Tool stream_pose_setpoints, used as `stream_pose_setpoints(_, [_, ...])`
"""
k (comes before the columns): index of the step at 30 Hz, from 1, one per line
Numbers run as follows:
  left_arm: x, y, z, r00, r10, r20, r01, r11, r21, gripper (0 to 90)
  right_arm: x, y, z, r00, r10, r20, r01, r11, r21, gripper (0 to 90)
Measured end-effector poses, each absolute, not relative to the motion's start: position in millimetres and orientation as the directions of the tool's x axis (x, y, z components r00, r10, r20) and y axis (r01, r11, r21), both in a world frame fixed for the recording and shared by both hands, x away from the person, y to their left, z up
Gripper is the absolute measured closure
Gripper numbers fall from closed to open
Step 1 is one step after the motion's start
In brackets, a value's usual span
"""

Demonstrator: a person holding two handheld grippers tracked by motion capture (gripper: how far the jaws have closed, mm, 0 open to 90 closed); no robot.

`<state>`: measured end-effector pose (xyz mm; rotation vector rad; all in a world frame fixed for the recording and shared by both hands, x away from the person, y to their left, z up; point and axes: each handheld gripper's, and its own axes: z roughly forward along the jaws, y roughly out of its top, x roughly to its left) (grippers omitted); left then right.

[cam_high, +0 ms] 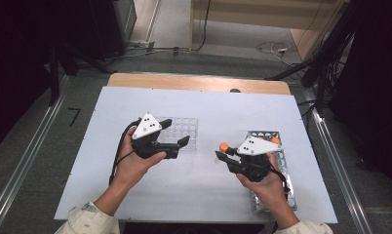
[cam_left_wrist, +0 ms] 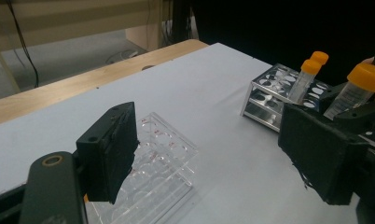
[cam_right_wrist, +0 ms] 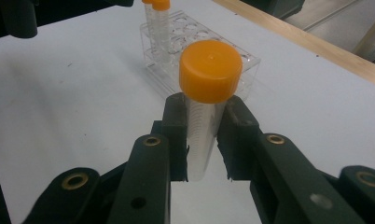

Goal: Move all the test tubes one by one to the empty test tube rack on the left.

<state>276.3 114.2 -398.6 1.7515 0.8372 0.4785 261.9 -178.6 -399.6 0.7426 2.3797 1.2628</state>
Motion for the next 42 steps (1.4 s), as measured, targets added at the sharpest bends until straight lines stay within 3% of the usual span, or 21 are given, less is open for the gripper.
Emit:
stream_pose_setpoints(19, [270.7,106.3,-397.3,0.703,0.705,-0.092,0.297,-0.174,0.939,21.2,258.5,-158.2,-404.8,-0.817,0.575,-0.053,0.292,0.492,0.82,71.6])
stream_pose_setpoints(30, [260.5,89.2,-397.0,0.767,0.634,-0.094,0.276,-0.193,0.942,17.3,257.3,-145.3,-409.7,-0.833,0.55,-0.056,0.286,0.515,0.808,71.6])
stream_pose_setpoints(42, [253.0,71.6,-404.5,0.814,0.577,-0.066,0.255,-0.253,0.933,19.4,256.1,-133.0,-415.1,-0.849,0.526,-0.047,0.281,0.526,0.803,71.6])
